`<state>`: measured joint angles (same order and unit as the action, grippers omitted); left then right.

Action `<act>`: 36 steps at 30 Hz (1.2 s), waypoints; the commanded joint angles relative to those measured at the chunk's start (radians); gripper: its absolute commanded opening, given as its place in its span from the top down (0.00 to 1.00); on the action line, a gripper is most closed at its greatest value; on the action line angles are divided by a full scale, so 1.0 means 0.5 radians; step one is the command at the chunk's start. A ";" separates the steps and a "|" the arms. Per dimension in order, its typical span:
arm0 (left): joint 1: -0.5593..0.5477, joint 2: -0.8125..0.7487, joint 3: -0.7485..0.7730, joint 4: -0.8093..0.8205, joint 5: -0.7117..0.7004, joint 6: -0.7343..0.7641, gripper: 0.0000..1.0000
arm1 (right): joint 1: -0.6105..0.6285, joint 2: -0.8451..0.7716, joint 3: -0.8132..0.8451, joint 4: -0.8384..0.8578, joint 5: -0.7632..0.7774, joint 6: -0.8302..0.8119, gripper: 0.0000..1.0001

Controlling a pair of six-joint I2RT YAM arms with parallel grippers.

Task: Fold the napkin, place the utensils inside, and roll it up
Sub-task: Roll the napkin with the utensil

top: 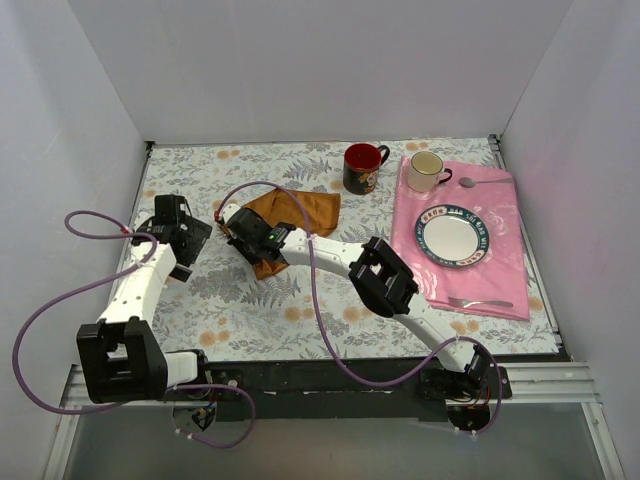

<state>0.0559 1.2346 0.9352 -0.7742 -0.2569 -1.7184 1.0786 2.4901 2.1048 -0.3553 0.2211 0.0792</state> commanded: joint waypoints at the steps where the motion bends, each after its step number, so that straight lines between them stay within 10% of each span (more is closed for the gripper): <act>1: 0.060 0.083 -0.069 0.244 0.234 0.138 0.02 | 0.006 0.143 -0.102 -0.207 -0.151 0.026 0.89; 36: 0.192 0.651 -0.376 1.195 1.109 0.096 0.04 | -0.117 -0.074 -0.322 0.027 -0.528 0.265 0.99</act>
<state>0.1490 1.5692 0.8082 -0.2630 0.2588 -1.6520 1.0153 2.4340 1.9858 -0.2367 0.0315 0.1829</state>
